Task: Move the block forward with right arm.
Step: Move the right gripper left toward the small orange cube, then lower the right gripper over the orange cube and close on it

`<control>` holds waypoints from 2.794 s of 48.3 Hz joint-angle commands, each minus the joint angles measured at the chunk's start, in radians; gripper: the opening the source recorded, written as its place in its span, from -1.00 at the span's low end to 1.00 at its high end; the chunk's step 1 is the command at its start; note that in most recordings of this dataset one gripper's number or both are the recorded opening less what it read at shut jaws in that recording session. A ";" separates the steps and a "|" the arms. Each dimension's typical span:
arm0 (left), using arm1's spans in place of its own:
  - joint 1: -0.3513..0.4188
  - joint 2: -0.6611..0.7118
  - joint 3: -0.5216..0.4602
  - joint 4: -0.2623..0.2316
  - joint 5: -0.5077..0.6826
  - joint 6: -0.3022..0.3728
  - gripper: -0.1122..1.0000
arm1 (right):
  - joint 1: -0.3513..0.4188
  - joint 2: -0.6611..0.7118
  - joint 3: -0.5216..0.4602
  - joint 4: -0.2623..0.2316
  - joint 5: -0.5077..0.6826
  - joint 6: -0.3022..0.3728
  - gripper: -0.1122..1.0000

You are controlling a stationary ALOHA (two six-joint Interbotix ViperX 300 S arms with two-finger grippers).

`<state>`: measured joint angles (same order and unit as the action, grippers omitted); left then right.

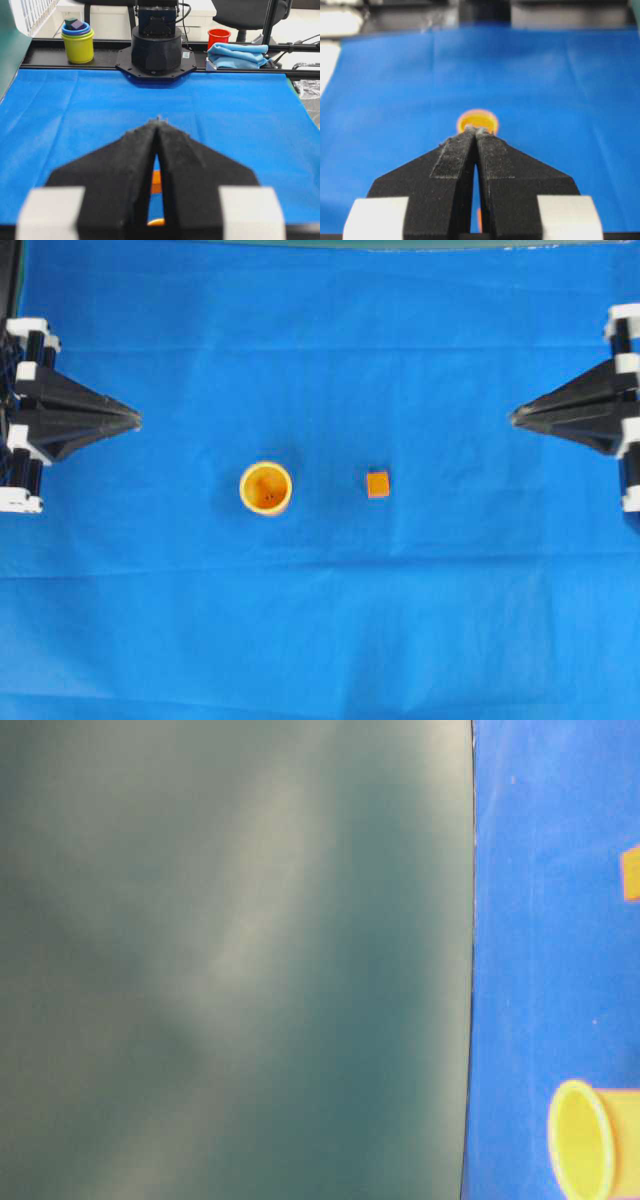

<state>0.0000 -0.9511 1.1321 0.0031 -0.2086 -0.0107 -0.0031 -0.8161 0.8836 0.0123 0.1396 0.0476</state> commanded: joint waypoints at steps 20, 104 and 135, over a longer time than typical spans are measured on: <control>0.002 0.044 -0.051 0.002 -0.006 -0.002 -0.79 | -0.025 0.328 -0.253 0.000 0.273 0.052 -0.79; 0.002 0.044 -0.089 0.002 -0.006 -0.002 -0.79 | 0.005 0.845 -0.353 -0.011 0.249 0.028 0.27; 0.002 0.040 -0.095 0.002 -0.005 -0.002 -0.79 | 0.003 0.933 -0.356 -0.048 0.206 0.028 0.35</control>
<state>0.0000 -0.9158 1.0677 0.0031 -0.2086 -0.0123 0.0000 0.1258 0.5507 -0.0291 0.3590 0.0752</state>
